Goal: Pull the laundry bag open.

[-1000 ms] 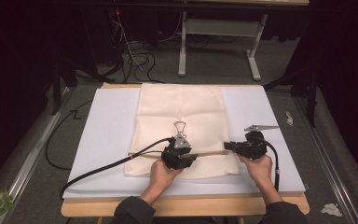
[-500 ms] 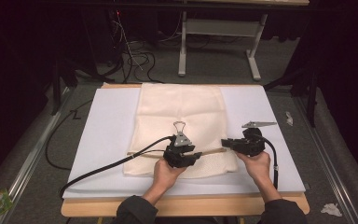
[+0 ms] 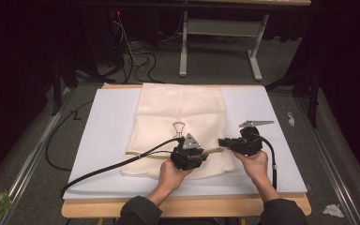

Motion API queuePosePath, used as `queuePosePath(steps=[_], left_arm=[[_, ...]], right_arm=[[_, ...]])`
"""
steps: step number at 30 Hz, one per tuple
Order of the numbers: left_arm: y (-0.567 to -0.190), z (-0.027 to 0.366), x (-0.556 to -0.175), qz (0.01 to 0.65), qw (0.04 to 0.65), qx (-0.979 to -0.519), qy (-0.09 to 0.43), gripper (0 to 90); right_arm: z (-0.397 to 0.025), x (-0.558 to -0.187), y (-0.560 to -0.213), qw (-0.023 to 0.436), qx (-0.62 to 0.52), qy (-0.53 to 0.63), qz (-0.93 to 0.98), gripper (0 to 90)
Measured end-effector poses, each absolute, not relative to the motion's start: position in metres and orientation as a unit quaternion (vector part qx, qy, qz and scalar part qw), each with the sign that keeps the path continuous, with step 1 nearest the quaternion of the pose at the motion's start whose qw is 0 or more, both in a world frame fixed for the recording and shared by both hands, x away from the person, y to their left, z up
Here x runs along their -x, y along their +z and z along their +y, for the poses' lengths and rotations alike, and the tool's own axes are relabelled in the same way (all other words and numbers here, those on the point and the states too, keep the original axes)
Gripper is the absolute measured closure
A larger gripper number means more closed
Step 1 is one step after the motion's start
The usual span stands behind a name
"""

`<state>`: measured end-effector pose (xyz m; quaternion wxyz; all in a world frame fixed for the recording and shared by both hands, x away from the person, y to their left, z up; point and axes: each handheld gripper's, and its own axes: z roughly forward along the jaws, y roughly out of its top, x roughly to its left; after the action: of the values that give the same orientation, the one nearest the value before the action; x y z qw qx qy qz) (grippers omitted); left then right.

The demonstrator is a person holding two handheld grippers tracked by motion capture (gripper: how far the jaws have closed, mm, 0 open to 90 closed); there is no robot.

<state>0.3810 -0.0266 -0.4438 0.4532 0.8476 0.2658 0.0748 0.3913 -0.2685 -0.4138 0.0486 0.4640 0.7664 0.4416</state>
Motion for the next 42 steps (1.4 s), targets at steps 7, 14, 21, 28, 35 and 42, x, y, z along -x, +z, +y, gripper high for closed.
queuePosePath(steps=[7,14,21,28,35,42], left_arm=[[-0.449,-0.032,-0.383,0.270,0.448,-0.850,0.068,69.5],[-0.449,-0.035,-0.384,0.271,0.451,-0.848,0.064,69.6],[-0.447,-0.040,-0.381,0.261,0.456,-0.848,0.063,66.8],[-0.448,-0.042,-0.381,0.257,0.459,-0.848,0.060,64.0],[-0.447,-0.041,-0.376,0.247,0.469,-0.846,0.056,64.0],[-0.447,-0.042,-0.379,0.256,0.471,-0.842,0.049,66.5]], right_arm=[[-0.267,-0.393,-0.415,0.041,-0.463,0.442,0.767,86.3],[-0.264,-0.393,-0.413,0.037,-0.460,0.445,0.767,86.4],[-0.258,-0.394,-0.410,0.038,-0.456,0.447,0.768,86.4],[-0.256,-0.395,-0.410,0.038,-0.454,0.448,0.769,86.4],[-0.257,-0.394,-0.410,0.037,-0.456,0.448,0.768,86.4],[-0.257,-0.394,-0.412,0.037,-0.456,0.449,0.768,86.5]])
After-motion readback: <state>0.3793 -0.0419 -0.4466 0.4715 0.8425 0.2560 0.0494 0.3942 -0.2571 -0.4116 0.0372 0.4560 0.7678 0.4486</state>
